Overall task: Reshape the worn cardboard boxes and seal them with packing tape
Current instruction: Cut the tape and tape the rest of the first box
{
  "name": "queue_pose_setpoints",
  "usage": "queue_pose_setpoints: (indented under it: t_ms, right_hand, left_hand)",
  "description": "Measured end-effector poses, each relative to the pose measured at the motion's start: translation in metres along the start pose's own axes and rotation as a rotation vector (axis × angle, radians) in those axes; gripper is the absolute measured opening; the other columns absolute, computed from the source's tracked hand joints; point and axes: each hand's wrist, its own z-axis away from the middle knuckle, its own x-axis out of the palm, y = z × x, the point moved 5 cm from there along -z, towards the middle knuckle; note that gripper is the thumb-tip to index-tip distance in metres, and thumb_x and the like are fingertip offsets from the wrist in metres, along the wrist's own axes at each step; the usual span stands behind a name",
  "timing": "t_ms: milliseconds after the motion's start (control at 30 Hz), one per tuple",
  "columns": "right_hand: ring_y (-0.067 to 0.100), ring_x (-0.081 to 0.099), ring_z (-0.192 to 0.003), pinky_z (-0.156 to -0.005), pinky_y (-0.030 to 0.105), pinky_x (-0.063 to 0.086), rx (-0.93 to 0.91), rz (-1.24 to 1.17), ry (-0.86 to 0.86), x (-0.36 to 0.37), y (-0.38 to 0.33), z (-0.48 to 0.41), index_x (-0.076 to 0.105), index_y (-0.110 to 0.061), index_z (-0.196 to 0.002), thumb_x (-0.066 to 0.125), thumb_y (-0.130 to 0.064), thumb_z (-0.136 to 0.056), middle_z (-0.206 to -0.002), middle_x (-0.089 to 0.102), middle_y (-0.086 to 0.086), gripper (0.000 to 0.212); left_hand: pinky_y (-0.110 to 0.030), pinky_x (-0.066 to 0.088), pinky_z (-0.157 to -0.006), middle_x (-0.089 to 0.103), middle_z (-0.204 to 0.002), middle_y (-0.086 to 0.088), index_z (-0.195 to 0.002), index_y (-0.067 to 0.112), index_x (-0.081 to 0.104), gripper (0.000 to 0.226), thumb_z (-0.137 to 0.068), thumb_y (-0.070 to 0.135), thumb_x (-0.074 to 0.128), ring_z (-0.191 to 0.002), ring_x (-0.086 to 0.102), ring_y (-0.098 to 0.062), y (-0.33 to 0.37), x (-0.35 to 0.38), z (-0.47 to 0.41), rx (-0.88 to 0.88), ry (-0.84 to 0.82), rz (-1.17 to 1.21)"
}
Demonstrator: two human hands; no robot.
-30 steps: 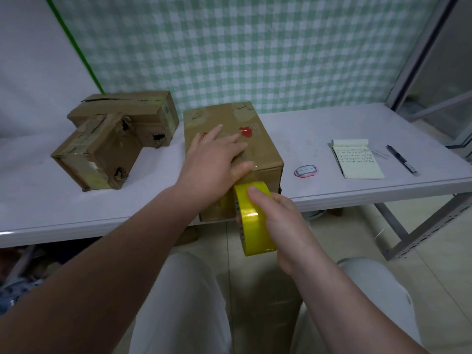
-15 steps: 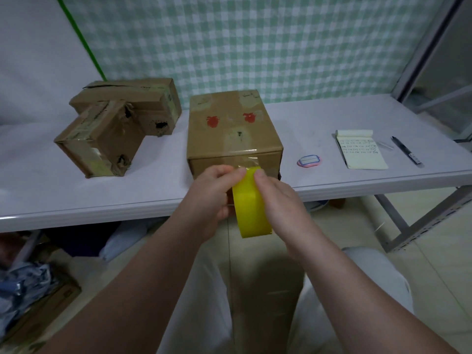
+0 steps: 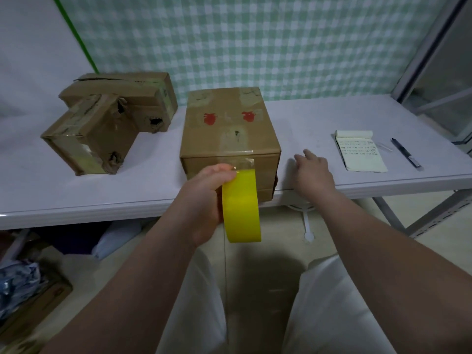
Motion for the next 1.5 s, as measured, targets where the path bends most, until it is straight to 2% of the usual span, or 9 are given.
queue_pose_setpoints:
  t_ms: [200,433,600,733,833,967,1167,1267,1500]
  right_hand:
    - [0.031,0.035,-0.122,-0.081,0.034,0.035,-0.071,0.226,0.001,0.003,0.000,-0.012,0.051,-0.006,-0.128,0.038,0.000,-0.090,-0.124,0.050,0.013,0.041]
    - [0.034,0.049,-0.105,-0.074,0.032,0.038,-0.044,0.070,0.129,-0.003,0.012,-0.014,0.062,-0.002,-0.112,0.043,0.010,-0.084,-0.111,0.056,0.017,0.036]
    - [0.020,0.059,-0.092,-0.071,0.016,0.034,0.131,-0.511,0.345,-0.025,0.023,0.005,0.069,-0.008,-0.104,0.051,0.005,-0.082,-0.103,0.067,0.009,0.031]
    - [0.012,0.064,-0.083,-0.064,0.014,0.050,0.333,-1.246,0.231,-0.036,0.013,0.030,0.069,-0.012,-0.108,0.074,-0.003,-0.075,-0.105,0.065,0.005,0.035]
    - [0.009,0.063,-0.069,-0.058,0.012,0.049,0.310,-1.468,0.171,-0.050,-0.002,0.051,0.067,-0.010,-0.105,0.073,-0.003,-0.078,-0.104,0.065,0.009,0.028]
    - [0.013,0.068,-0.091,-0.068,0.013,0.052,0.223,-1.657,0.111,-0.068,-0.018,0.069,0.064,-0.010,-0.100,0.065,-0.005,-0.088,-0.114,0.064,0.012,0.012]
    - [0.007,0.071,-0.084,-0.077,0.019,0.056,0.115,-1.767,-0.052,-0.084,-0.045,0.080,0.065,-0.006,-0.098,0.057,-0.005,-0.093,-0.097,0.070,0.002,0.010]
    - [0.010,0.069,-0.089,-0.080,0.022,0.056,0.062,-1.761,-0.116,-0.086,-0.055,0.082,0.064,-0.004,-0.102,0.057,0.000,-0.090,-0.108,0.066,0.006,0.014]
    - [0.013,0.068,-0.077,-0.077,0.028,0.059,-0.025,-1.445,-0.088,-0.088,-0.070,0.084,0.057,-0.011,-0.101,0.060,-0.007,-0.091,-0.087,0.069,0.008,0.011]
  left_hand:
    - [-0.032,0.055,-0.066,0.062,-0.113,-0.012,-0.132,0.015,0.048,0.055,-0.080,0.018,0.066,-0.088,0.065,-0.023,0.000,-0.001,0.000,-0.016,-0.078,-0.119]
    - [-0.036,0.056,-0.071,0.063,-0.115,-0.012,-0.133,0.016,0.047,0.067,-0.071,0.019,0.069,-0.091,0.066,-0.025,-0.002,0.000,-0.001,-0.030,-0.071,-0.098]
    - [-0.040,0.055,-0.077,0.064,-0.115,-0.013,-0.135,0.012,0.045,0.076,-0.064,0.021,0.070,-0.093,0.066,-0.026,-0.001,0.001,0.001,-0.030,-0.075,-0.068]
    - [-0.039,0.055,-0.076,0.065,-0.107,-0.010,-0.135,0.009,0.046,0.078,-0.062,0.019,0.070,-0.088,0.067,-0.023,-0.001,0.001,0.002,-0.019,-0.073,-0.035]
    - [-0.038,0.055,-0.075,0.065,-0.108,-0.011,-0.134,0.009,0.046,0.064,-0.075,0.013,0.068,-0.090,0.066,-0.024,-0.001,0.000,0.000,-0.021,-0.064,-0.024]
    - [-0.036,0.055,-0.071,0.064,-0.109,-0.011,-0.133,0.008,0.047,0.075,-0.062,0.018,0.070,-0.090,0.066,-0.023,-0.001,0.001,0.000,-0.011,-0.079,-0.024]
    - [-0.033,0.057,-0.066,0.065,-0.102,-0.011,-0.130,0.008,0.048,0.056,-0.076,0.011,0.067,-0.084,0.066,-0.021,-0.001,0.001,0.000,-0.024,-0.077,0.014]
    - [-0.036,0.057,-0.067,0.065,-0.102,-0.012,-0.128,0.009,0.049,0.060,-0.071,0.012,0.069,-0.084,0.067,-0.023,-0.001,0.001,0.001,-0.025,-0.088,0.016]
    - [-0.037,0.056,-0.070,0.064,-0.101,-0.012,-0.124,0.010,0.050,0.045,-0.082,0.008,0.065,-0.085,0.065,-0.023,0.000,0.000,-0.001,-0.029,-0.092,0.011]
